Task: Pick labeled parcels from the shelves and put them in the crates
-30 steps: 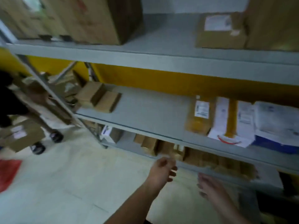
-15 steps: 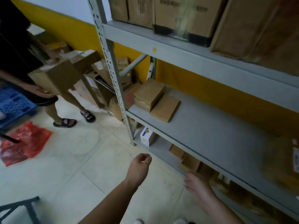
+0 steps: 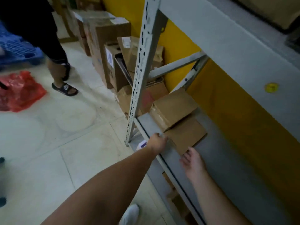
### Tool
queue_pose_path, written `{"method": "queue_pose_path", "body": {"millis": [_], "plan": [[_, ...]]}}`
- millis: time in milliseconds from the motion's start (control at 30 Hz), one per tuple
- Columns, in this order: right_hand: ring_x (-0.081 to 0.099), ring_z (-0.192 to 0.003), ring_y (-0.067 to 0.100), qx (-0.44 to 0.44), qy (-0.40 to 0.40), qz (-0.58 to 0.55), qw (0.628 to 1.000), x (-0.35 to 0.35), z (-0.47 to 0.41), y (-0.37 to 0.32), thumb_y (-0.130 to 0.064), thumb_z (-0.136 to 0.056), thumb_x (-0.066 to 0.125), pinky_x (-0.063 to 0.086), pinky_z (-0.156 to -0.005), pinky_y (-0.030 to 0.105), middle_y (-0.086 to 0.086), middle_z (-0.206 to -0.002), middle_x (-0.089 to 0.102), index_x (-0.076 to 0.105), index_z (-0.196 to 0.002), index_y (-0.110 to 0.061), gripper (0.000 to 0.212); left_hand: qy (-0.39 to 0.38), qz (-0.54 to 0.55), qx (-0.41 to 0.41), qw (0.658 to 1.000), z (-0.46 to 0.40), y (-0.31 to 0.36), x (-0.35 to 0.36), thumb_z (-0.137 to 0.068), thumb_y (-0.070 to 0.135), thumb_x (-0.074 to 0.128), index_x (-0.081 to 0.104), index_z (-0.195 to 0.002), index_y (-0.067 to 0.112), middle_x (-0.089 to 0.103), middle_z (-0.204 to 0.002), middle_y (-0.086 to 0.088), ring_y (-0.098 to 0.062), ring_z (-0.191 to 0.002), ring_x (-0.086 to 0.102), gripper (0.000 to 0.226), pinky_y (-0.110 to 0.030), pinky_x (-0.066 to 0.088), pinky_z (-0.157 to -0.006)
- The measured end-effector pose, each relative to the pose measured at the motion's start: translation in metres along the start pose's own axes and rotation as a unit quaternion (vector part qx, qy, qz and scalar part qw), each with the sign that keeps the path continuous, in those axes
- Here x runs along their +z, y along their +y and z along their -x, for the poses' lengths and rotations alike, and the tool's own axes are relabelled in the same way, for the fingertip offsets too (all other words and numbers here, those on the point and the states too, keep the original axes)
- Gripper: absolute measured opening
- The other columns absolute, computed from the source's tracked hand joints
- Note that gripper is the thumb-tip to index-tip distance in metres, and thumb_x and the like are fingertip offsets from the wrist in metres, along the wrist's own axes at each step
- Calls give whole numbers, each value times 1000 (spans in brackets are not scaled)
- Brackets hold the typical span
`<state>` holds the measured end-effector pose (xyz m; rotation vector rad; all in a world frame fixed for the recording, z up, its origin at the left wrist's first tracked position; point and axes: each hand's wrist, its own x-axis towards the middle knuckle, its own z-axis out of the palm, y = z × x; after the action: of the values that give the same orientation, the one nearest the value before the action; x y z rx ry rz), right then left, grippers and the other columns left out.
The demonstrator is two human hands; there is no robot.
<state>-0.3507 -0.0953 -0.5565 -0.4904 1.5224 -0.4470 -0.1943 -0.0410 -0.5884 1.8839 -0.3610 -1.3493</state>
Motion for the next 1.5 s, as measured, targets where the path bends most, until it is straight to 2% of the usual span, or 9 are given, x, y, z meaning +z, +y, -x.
{"method": "queue_pose_path", "body": {"millis": [67, 200, 600, 767, 967, 1133, 1233, 1433, 1500], "plan": [[57, -122, 33, -8, 20, 13, 1000, 9, -17, -3, -28, -108, 55, 46, -114, 46, 16, -129, 57, 50, -145, -3, 45, -8, 8, 3, 1000, -18, -2, 7, -106, 45, 60, 62, -135, 13, 69, -131, -12, -33, -122, 68, 44, -40, 57, -102], [53, -80, 22, 19, 53, 28, 998, 19, -48, 1, -33, -106, 57, 51, -71, 33, 12, -95, 54, 59, -129, -6, 36, -21, 2, 2, 1000, -45, -4, 15, -106, 48, 57, 73, -118, 19, 76, -117, -9, -30, -109, 73, 36, -40, 60, -98], [45, -66, 22, 7, 200, 118, 973, 36, -74, -15, -39, -104, 61, 44, -62, 37, 10, -90, 51, 57, -114, -9, 32, 40, -66, -70, 995, -56, 10, 17, -95, 62, 65, 69, -103, 16, 73, -97, -6, -26, -90, 73, 46, -40, 62, -85], [55, -133, 46, -72, 277, 277, 917, 29, -101, -36, -49, -96, 70, 52, -104, 53, 25, -152, 49, 42, -153, -1, 79, -8, -3, -122, 993, -60, 17, 16, -96, 65, 66, 62, -90, 14, 76, -78, -10, -26, -65, 76, 51, -38, 65, -68], [45, -142, 49, -154, 249, 410, 864, 20, -136, -89, -25, -101, 66, 38, -116, 51, 31, -157, 44, 39, -153, 8, 67, -42, -11, -87, 995, -57, -2, 30, -91, 42, 79, 64, -101, 23, 74, -100, -4, -27, -88, 78, 27, -44, 69, -76], [50, -141, 42, -158, 214, 353, 897, 10, -120, -74, -19, -95, 73, 40, -118, 47, 24, -157, 48, 43, -153, 6, 70, -8, -23, -32, 999, -38, -6, 28, -97, 17, 70, 30, -155, 25, 63, -129, -6, -25, -117, 66, 71, -33, 54, -89], [53, -137, 41, -165, 235, 279, 916, 3, -85, -51, -19, -94, 79, 43, -112, 45, 22, -155, 51, 40, -155, 2, 75, -69, -57, -12, 996, -25, -12, 24, -94, 8, 70, 30, -155, 38, 61, -132, -6, -24, -114, 65, 79, -37, 60, -92], [67, -115, 34, -90, 147, 97, 980, -12, -20, -7, -14, -96, 75, 55, -99, 48, 13, -130, 68, 58, -140, -9, 47, -183, 75, -123, 972, 23, -23, -1, -98, 45, 74, 42, -145, 30, 64, -121, -14, -21, -71, 72, 59, -44, 69, -71], [72, -110, 37, -34, 78, 47, 995, -3, 19, 10, -17, -97, 73, 59, -94, 54, 17, -123, 74, 64, -132, -11, 37, -173, -77, -91, 978, 43, -20, -13, -100, 59, 63, 40, -155, 26, 58, -139, -16, -25, -97, 72, 68, -35, 65, -79]]}}
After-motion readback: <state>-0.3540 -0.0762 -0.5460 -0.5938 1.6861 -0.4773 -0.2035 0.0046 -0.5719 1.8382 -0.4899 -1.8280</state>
